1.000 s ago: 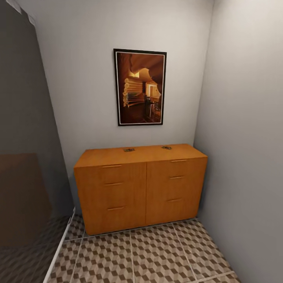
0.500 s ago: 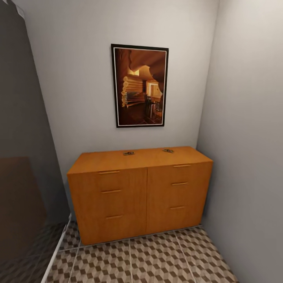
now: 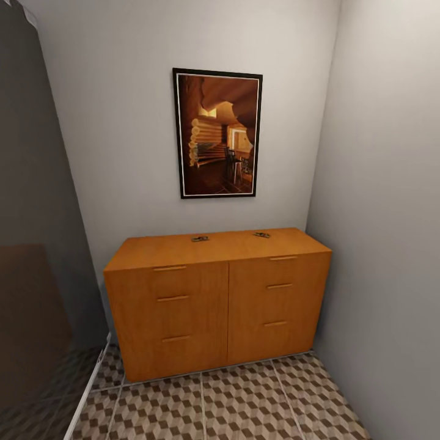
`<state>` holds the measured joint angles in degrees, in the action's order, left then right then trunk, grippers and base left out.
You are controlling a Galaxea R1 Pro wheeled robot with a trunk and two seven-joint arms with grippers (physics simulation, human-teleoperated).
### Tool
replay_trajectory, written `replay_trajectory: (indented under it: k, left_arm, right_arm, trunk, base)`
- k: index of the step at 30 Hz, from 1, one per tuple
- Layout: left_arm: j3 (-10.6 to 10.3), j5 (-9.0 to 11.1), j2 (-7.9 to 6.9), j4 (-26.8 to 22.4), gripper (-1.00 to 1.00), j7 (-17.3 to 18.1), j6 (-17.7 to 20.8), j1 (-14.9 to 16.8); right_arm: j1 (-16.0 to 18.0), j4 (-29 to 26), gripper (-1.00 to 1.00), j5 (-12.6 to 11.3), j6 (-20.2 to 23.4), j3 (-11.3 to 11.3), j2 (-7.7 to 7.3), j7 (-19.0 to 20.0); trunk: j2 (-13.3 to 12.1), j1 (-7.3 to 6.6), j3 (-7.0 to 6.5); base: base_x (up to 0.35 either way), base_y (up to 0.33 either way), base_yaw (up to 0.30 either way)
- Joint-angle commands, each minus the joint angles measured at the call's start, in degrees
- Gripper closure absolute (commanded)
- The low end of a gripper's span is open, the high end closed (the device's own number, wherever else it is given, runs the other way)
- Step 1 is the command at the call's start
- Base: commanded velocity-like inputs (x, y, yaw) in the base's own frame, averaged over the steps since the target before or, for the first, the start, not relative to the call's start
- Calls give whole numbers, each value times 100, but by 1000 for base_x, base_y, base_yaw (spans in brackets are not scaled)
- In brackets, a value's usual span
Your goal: Take the four mousetraps from the cabinet in the bathroom and place them on the bathroom floor. Make sure all four end up on the same floor surface, and ensure that at least two of them are either under or directly next to the same bathroom sink.
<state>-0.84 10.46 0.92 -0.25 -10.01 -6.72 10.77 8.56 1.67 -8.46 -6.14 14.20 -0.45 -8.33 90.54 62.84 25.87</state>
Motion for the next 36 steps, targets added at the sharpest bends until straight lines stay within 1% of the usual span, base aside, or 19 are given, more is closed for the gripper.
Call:
replay_trajectory:
  k: [1,13,24,34,36]
  left_arm:
    - [-12,41,3,4,-100,-10,-22,4]
    - [-7,32,9,-1,-100,-17,-17,4]
    - [-3,4,116,-21,-100,-19,-25,4]
    - [-3,-20,136,-41,-100,-15,-37,4]
    - [-5,-24,136,-43,-100,-16,-38,4]
  right_arm:
    - [8,18,-100,-59,-36,48,2,-2]
    - [8,18,-100,-52,-41,48,-7,-2]
    - [10,10,-100,-38,-43,54,-14,-2]
    - [7,10,-100,-48,-45,53,0,-2]
    - [7,9,-100,-49,-45,53,0,-2]
  trunk:
    - [3,0,6]
    - [3,0,6]
    - [3,0,6]
    - [3,0,6]
    - [-77,-44,-30]
  base:
    - [1,0,0]
    - [0,0,0]
    - [0,0,0]
    - [0,0,0]
    - [0,0,0]
